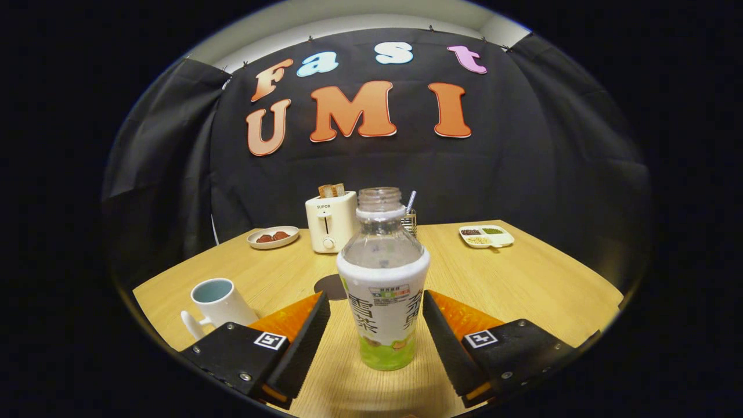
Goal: Take the bottle from table, then pour the juice into the cup, finally place the bottle on the coaster
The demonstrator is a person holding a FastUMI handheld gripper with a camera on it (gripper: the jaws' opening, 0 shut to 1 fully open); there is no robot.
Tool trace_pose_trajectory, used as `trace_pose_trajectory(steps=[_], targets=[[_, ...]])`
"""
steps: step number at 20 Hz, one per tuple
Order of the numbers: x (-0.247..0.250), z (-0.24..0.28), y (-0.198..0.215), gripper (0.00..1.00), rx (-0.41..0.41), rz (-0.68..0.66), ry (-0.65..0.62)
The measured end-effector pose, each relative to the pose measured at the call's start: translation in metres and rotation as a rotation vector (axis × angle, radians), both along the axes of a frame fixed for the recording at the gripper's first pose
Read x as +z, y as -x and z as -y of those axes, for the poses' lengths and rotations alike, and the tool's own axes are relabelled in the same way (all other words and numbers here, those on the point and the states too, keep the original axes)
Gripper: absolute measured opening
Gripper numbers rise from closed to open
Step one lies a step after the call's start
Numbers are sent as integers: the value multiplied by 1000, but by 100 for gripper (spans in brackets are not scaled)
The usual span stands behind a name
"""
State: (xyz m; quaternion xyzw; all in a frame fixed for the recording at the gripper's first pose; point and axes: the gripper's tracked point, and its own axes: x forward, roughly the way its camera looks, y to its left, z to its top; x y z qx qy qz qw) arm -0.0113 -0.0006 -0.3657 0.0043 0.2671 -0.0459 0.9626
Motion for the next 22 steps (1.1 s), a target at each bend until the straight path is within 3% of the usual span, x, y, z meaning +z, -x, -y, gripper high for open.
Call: trace_pose_trajectory(steps=[4, 6, 7, 11, 18, 22], targets=[[-17, 7, -2, 84, -40, -29, 20], [-27, 11, -2, 76, -65, -52, 34], [-25, 10, -4, 68, -69, -40, 34], [-23, 3, -3, 60, -38, -62, 72], [-3, -7, -11, 57, 50, -55, 252], [12, -10, -19, 57, 96, -18, 438]])
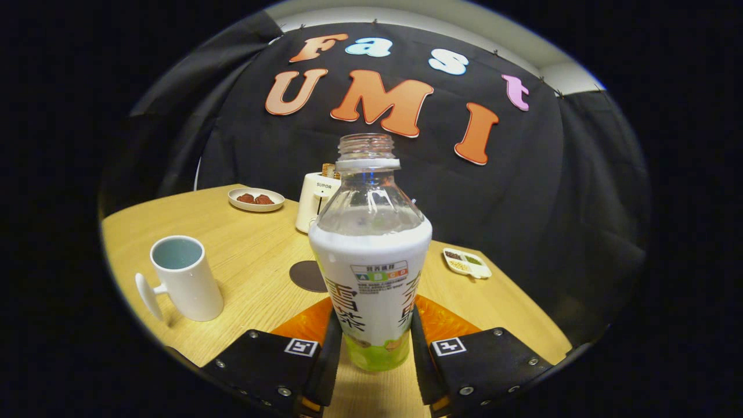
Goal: Take the bottle from table, then pour the juice into the cup, finally place the bottle on the coaster
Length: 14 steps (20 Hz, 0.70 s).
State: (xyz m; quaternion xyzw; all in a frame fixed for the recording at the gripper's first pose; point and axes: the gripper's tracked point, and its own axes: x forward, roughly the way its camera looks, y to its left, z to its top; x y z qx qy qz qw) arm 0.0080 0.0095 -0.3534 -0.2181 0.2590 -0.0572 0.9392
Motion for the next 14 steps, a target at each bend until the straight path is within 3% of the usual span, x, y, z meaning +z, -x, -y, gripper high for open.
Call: trace_pose_trajectory(steps=[14], targets=[[15, -45, -24, 57, 243, 96, 565]])
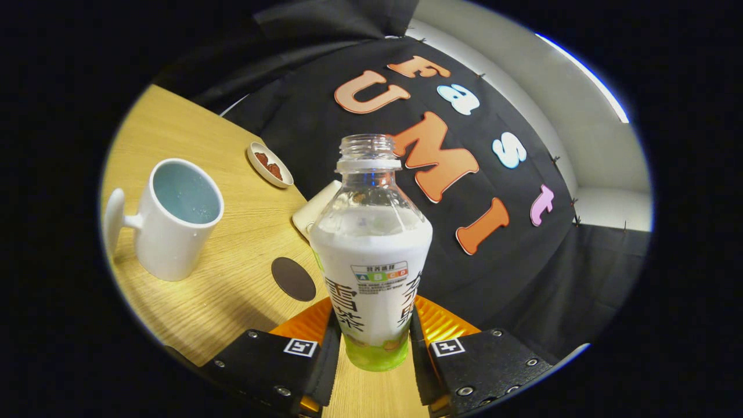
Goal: Take the bottle from table, then pour the juice into the cup, finally place the bottle on the coaster
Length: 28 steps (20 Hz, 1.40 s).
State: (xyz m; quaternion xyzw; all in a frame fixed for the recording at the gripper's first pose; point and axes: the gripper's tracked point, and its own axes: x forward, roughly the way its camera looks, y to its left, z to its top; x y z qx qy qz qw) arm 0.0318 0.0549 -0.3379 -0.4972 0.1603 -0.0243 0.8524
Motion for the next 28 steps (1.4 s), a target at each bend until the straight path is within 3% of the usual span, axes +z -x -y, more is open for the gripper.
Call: trace_pose_trajectory(steps=[3, 14, 28], targets=[[6, -6, -6, 57, 47, 29, 138], [17, -30, -23, 56, 200, 81, 450], [21, -36, -25, 56, 310, 87, 625]])
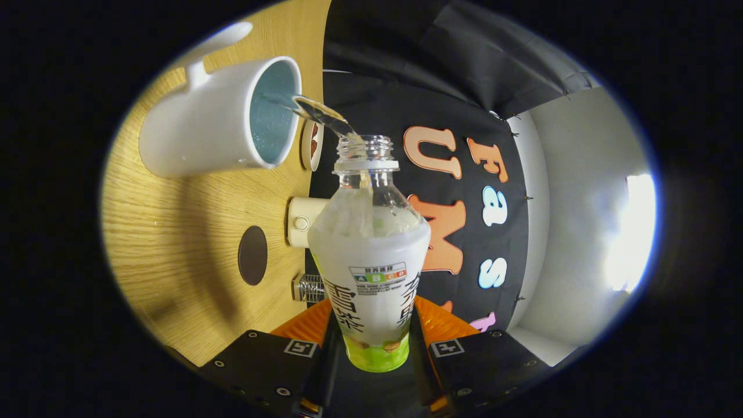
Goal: Take the bottle from table, then pour the juice into the cup, finally place the bottle on the coaster
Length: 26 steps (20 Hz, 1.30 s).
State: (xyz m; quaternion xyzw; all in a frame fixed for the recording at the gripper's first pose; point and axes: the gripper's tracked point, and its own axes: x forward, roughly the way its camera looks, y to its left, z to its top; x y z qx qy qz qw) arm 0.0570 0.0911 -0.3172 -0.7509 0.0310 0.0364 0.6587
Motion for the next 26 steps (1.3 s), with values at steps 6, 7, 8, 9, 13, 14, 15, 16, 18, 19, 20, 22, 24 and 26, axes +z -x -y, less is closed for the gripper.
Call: trace_pose_trajectory(steps=[6, 7, 8, 9, 13, 14, 15, 16, 18, 19, 20, 22, 24, 26], targets=[[2, 1, -2, 56, 8, 2, 34], [3, 1, -2, 56, 15, 2, 48], [4, 0, -3, 56, 20, 1, 54], [5, 1, -3, 56, 19, -1, 57], [8, 0, -3, 56, 25, 13, 73], [9, -1, -4, 56, 28, 15, 78], [11, -2, -4, 56, 33, 19, 84], [14, -5, -5, 56, 37, 19, 87], [17, -7, -6, 56, 43, 22, 92], [18, -8, -6, 56, 45, 24, 96], [19, -8, -5, 56, 46, 26, 99], [18, -10, -5, 56, 50, 25, 108], [20, -11, -5, 56, 54, 24, 126], [20, -11, -5, 56, 56, 18, 138]])
